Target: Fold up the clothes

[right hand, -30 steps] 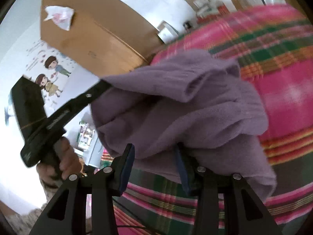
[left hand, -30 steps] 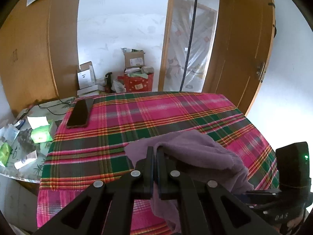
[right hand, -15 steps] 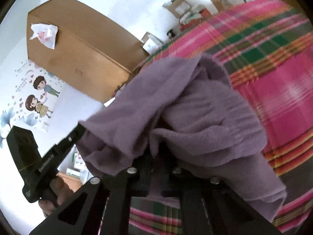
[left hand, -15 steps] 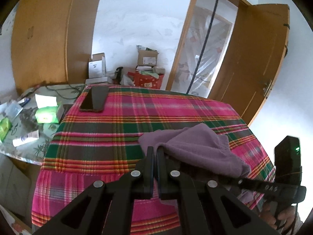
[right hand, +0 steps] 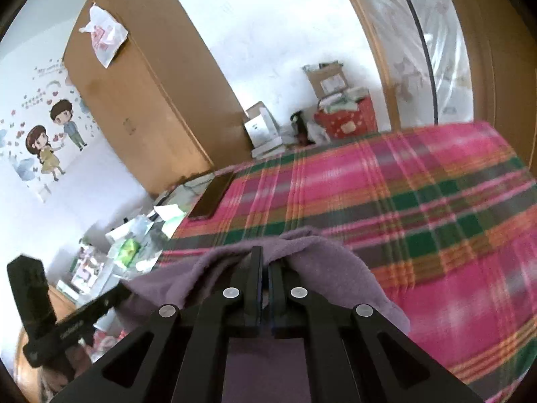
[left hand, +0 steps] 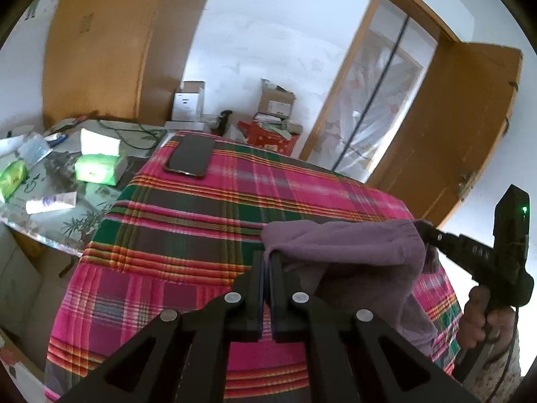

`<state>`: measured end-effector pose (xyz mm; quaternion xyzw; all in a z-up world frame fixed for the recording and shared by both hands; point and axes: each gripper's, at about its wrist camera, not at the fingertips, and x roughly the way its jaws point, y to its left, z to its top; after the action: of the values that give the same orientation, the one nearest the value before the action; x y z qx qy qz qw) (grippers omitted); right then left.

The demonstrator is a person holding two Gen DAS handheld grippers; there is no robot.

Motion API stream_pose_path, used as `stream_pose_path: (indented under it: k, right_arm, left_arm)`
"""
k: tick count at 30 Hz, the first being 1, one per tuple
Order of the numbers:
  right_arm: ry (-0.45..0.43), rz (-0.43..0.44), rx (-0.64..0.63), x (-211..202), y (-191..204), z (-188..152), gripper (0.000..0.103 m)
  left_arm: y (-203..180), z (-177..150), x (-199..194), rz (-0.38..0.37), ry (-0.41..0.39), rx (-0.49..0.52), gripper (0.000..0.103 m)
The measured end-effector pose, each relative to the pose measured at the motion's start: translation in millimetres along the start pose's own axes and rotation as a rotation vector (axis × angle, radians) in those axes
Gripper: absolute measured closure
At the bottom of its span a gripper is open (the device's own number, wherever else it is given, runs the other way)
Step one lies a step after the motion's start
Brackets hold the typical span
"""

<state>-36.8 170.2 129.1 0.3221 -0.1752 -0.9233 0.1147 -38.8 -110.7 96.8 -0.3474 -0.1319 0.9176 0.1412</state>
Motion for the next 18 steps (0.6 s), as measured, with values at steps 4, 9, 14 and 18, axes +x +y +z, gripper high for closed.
stream_pose_path:
  k: [4,9,14,18]
  right_arm:
    - [-0.010,-0.016,-0.044,16,4,22,0.100]
    - [-0.021,-0.038,-0.100,36,11,43,0.100]
    - [-0.030,-0.055,-0.103,60,13,66,0.100]
    - [0.001,-0.055,-0.111,89,18,81,0.100]
  left_arm:
    - [12,-1,-4,0.014,-0.013,-0.029,0.101]
    - [26,-3,-5,0.033,-0.014,-0.062,0.101]
    - [42,-6,-6,0.052,-0.014,-0.104,0.101]
    - [52,-10,-4,0.069,-0.005,-0.128,0.101]
